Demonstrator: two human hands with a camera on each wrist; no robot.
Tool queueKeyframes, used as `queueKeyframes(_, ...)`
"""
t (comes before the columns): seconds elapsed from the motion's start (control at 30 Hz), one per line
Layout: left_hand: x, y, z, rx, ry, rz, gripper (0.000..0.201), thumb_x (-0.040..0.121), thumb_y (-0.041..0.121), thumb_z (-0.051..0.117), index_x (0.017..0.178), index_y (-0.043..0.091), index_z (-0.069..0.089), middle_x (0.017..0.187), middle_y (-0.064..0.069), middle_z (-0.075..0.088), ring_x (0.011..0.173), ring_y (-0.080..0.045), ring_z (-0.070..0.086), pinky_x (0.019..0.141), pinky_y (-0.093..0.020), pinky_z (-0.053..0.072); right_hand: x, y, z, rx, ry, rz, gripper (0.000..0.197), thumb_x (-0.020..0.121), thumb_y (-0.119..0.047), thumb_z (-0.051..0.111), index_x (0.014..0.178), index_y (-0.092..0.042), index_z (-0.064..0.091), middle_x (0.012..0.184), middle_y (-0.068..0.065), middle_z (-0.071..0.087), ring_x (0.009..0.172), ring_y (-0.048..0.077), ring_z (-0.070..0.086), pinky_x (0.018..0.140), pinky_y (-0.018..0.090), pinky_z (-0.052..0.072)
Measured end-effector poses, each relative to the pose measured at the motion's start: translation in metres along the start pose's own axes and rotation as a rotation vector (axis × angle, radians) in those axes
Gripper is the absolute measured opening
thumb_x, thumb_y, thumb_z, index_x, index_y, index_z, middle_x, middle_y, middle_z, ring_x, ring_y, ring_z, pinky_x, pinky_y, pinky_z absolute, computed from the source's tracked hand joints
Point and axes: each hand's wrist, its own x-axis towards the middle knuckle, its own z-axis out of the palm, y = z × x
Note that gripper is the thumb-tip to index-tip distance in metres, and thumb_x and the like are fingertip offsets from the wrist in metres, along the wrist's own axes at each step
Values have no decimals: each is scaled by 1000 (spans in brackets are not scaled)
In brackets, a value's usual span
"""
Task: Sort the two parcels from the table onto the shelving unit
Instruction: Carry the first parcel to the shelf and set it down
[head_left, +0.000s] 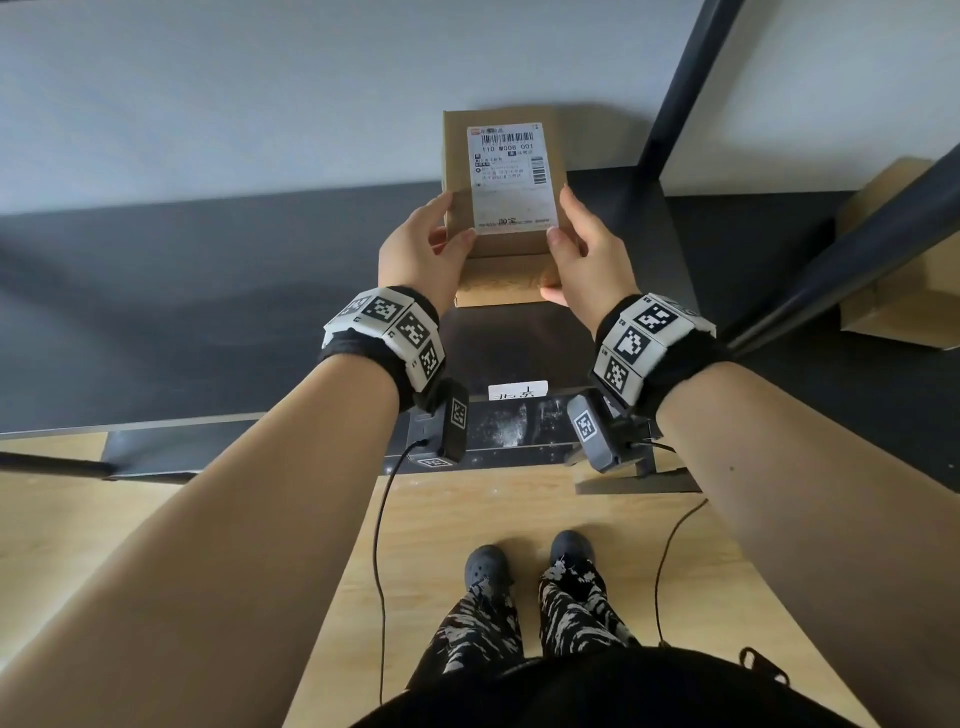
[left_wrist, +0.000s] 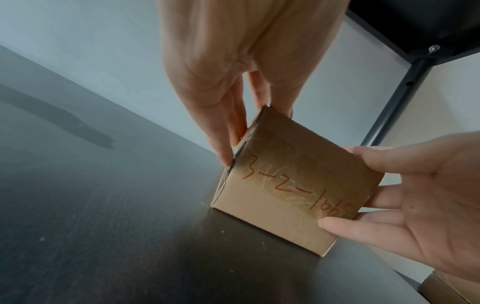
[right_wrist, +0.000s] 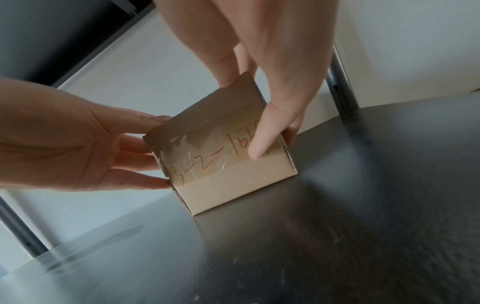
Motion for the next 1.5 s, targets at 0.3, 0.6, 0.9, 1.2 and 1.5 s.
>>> queueKeyframes(0.3, -5, 1, 0, -27, 23, -12, 50, 89, 27, 57, 139, 25, 47, 129, 3, 62, 113, -11, 60, 95, -38, 53, -2, -4, 0, 4, -6, 9, 52, 101, -20, 43, 151, -30, 33, 150, -3, 45, 121, 17, 50, 100, 43, 52)
queueKeyframes(0.6, -6, -3, 2, -86, 39, -5, 49, 88, 26, 60, 136, 24, 50, 127, 1, 63, 112, -13, 62, 92, -41, 55, -4, -4, 0, -10, -16, 6, 52, 102, -21, 41, 151, -32, 31, 149, -6, 44, 103, 10, 47, 94, 44, 56)
queueKeyframes(0.9, -1, -4, 0, 34, 4, 39, 48, 91, 30, 53, 138, 25, 44, 135, 1, 56, 122, -13, 54, 91, -26, 47, -9, -18, -2, -162, -46, 21, 53, 103, -23, 35, 154, -32, 23, 153, -5, 40, 114, 18, 52, 99, 38, 51)
queueKeyframes(1.2, -24, 4, -13, 207, 57, 188, 36, 94, 30, 45, 128, 22, 56, 136, -7, 52, 126, -18, 47, 91, -18, 32, -32, -29, -10, -259, 78, -50, 52, 101, -27, 41, 152, -24, 29, 155, 1, 38, 135, 19, 46, 92, 16, 34)
queueKeyframes(1.5, -79, 32, 10, 74, 11, 372, 25, 92, 19, 49, 109, 15, 66, 103, 1, 67, 87, -9, 56, 80, -20, 44, -82, -14, -48, -100, 168, -118, 31, 94, -19, 52, 121, -10, 64, 112, 9, 71, 97, 23, 69, 94, 39, 55)
